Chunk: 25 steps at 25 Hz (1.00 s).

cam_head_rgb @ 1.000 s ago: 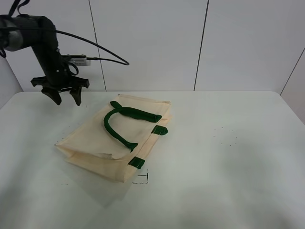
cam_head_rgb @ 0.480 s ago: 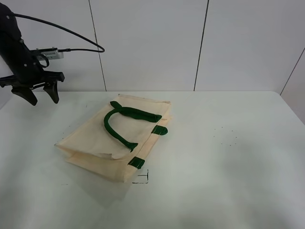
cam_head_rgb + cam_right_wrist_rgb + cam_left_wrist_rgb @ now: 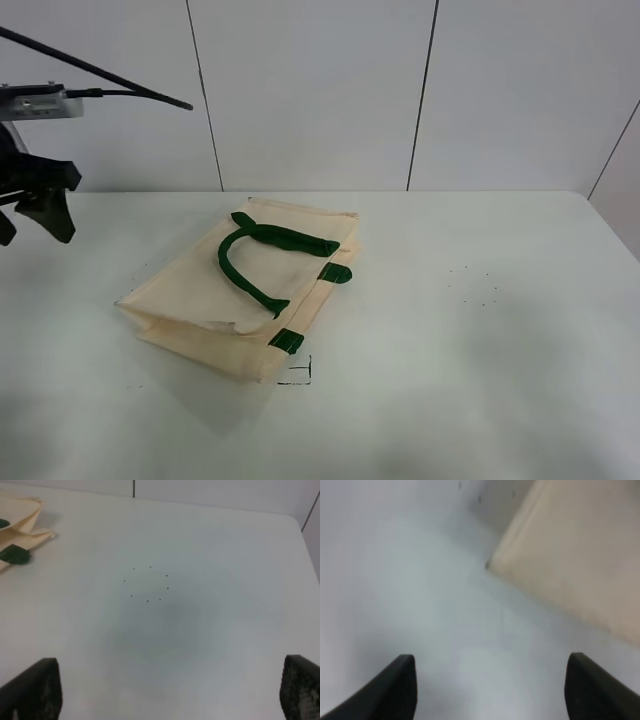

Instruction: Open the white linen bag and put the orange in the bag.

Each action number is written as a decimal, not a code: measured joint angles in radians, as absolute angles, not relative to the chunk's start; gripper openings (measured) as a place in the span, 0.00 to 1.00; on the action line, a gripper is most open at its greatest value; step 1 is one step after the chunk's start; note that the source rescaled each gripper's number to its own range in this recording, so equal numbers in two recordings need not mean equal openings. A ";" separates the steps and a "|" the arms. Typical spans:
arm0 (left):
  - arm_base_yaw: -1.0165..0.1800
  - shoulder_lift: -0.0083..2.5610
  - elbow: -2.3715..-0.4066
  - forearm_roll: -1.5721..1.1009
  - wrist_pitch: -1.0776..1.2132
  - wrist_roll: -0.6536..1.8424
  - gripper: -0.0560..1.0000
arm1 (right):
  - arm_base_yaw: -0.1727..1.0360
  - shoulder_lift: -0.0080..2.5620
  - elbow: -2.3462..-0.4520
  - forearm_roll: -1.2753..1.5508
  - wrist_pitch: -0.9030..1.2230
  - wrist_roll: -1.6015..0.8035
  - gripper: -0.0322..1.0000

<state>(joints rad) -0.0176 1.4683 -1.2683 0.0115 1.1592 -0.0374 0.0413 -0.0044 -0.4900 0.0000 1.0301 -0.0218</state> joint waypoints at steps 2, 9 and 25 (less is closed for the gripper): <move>-0.018 1.369 -1.187 0.012 1.167 -0.037 0.83 | 0.041 -0.004 -0.490 0.000 1.030 -0.022 1.00; -0.018 0.998 -0.824 0.014 1.161 -0.034 0.83 | 0.041 -0.004 -0.490 0.000 1.030 -0.022 1.00; -0.019 0.163 -0.497 0.000 1.057 0.014 0.83 | 0.041 -0.004 -0.490 0.000 1.030 -0.022 1.00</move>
<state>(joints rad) -0.0188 0.1626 -0.4971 0.0000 1.0568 0.0144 0.0413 -0.0044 -0.4900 0.0000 1.0301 -0.0218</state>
